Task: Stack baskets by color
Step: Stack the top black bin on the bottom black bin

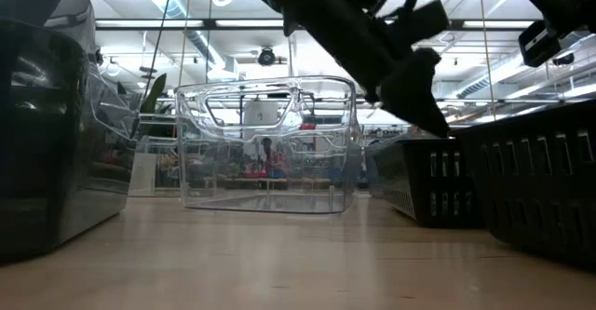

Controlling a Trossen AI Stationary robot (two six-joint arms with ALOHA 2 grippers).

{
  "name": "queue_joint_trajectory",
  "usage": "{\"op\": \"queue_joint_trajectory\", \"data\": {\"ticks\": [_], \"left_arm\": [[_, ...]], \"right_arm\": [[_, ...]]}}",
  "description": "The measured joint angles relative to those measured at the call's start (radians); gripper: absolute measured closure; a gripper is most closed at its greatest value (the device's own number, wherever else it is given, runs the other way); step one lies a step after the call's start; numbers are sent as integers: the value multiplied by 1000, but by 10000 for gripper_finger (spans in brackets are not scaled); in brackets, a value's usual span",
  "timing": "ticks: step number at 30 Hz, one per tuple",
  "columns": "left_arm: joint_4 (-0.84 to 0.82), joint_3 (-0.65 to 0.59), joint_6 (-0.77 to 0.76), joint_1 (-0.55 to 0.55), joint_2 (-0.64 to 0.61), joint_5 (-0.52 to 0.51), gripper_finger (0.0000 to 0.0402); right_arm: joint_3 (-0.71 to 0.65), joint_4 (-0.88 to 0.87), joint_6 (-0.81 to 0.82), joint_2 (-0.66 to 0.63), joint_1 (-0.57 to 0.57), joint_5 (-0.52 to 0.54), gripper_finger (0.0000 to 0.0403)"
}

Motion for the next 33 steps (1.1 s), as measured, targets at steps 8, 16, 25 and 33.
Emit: {"op": "queue_joint_trajectory", "data": {"ticks": [8,16,25,33], "left_arm": [[-59,0,-22,19,8,-17,261],[-94,0,5,20,7,-4,347],[-106,0,11,15,3,2,389],[-198,96,42,-6,-4,-45,393]], "right_arm": [[0,2,0,0,0,0,320],[0,2,0,0,0,0,320],[0,2,0,0,0,0,321],[0,2,0,0,0,0,321]]}}
